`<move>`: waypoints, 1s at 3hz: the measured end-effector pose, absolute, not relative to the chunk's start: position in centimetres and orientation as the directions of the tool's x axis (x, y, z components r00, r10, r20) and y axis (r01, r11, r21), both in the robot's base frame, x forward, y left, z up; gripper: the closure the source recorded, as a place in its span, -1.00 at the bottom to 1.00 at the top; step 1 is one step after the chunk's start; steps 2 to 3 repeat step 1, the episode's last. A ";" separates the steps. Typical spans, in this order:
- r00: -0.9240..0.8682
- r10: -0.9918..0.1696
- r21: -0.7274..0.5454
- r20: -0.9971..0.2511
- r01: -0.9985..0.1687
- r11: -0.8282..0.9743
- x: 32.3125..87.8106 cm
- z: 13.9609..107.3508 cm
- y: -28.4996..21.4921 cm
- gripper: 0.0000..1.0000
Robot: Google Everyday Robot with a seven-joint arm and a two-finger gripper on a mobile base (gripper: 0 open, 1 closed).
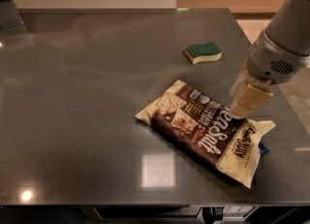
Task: Move brown chip bag near rxbar blueberry
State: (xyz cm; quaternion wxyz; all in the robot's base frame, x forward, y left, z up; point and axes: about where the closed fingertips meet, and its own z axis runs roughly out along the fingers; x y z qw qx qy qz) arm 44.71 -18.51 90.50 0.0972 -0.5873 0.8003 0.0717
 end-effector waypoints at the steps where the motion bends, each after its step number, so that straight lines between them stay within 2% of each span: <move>1: -0.290 -0.925 -0.006 -0.244 -0.954 0.301 44.9 90.5 -18.4 -1.00; 3: -0.290 -0.925 -0.006 -0.244 -0.954 0.301 44.9 90.5 -18.4 -1.00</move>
Offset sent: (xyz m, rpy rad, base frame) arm 0.0000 0.0000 0.0000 0.0000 0.0000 0.0000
